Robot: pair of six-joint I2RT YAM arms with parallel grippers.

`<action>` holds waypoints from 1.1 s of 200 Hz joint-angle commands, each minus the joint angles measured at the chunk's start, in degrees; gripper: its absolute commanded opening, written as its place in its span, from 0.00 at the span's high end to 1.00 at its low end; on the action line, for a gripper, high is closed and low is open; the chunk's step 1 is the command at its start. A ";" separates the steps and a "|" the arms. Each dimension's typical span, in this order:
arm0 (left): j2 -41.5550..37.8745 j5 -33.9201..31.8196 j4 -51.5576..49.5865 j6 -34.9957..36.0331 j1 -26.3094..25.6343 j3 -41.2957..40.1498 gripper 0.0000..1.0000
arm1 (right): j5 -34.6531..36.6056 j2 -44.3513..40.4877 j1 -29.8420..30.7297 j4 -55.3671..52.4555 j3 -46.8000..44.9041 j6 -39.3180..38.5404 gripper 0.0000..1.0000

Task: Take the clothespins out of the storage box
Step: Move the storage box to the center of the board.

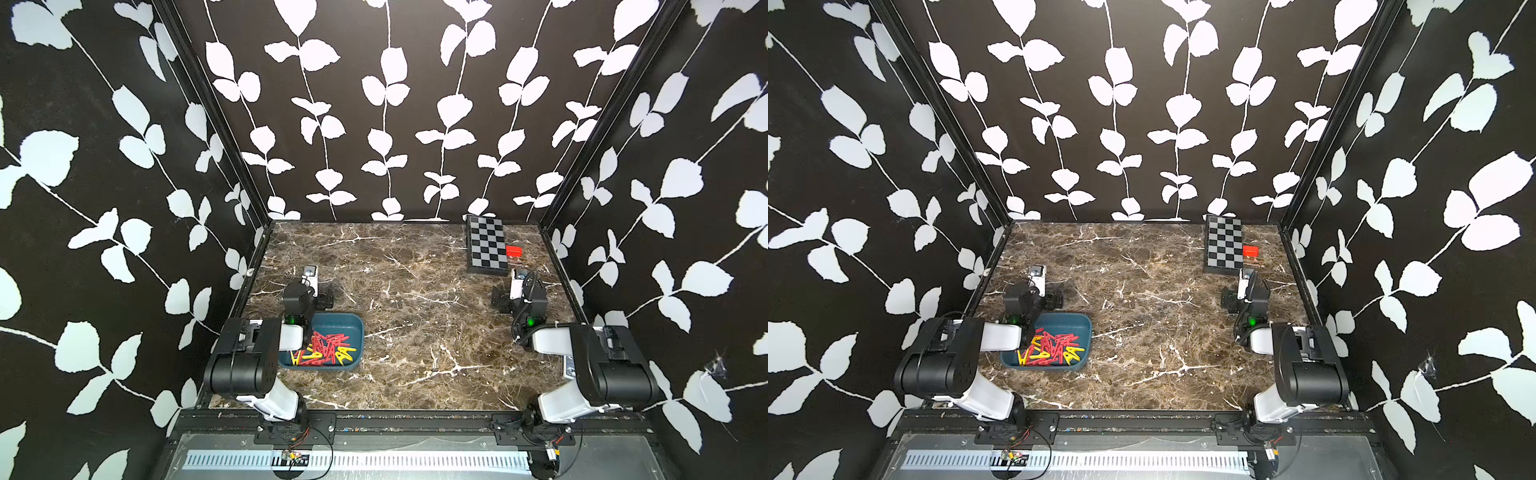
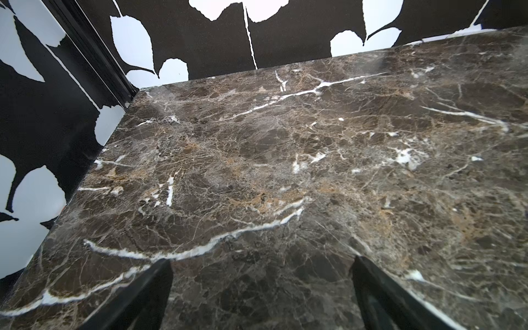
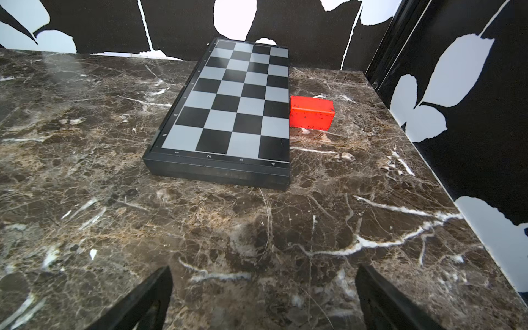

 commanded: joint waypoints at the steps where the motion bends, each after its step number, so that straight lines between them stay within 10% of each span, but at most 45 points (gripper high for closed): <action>1: -1.10 0.62 0.43 0.49 0.08 0.04 0.01 | 0.62 0.02 0.25 1.52 0.96 -0.47 0.01; 220: -6.79 -2.64 -9.56 -0.62 0.15 3.06 0.01 | 0.93 -2.76 0.33 0.30 1.05 -0.12 0.01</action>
